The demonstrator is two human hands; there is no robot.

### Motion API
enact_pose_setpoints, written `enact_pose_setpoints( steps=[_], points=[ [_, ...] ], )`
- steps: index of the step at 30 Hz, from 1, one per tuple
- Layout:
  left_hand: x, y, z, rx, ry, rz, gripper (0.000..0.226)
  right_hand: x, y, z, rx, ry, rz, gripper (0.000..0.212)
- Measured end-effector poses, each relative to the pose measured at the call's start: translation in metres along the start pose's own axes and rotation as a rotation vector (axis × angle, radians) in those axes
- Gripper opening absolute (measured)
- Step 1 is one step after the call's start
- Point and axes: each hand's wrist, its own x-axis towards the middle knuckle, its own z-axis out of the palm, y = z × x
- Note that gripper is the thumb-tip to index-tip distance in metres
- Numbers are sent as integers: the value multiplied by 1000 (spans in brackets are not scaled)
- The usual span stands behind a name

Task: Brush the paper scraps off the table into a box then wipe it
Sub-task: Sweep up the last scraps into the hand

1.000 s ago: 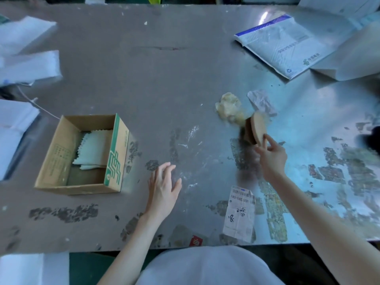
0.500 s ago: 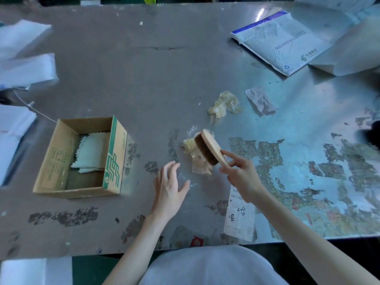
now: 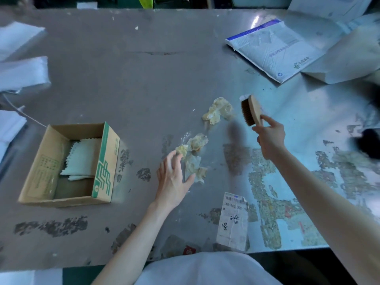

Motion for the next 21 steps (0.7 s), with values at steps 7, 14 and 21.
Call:
enact_pose_setpoints(
  steps=[7,14,21],
  points=[
    [20,6,9,85,-34,61,65,36,0,-3,-250,151,-59,56],
    [20,3,17,125,-109,58,66,10,29,-1,-333,4,-132,53],
    [14,4,17,111,-80,65,71,-62,51,2,-381,-234,-239,49]
  ],
)
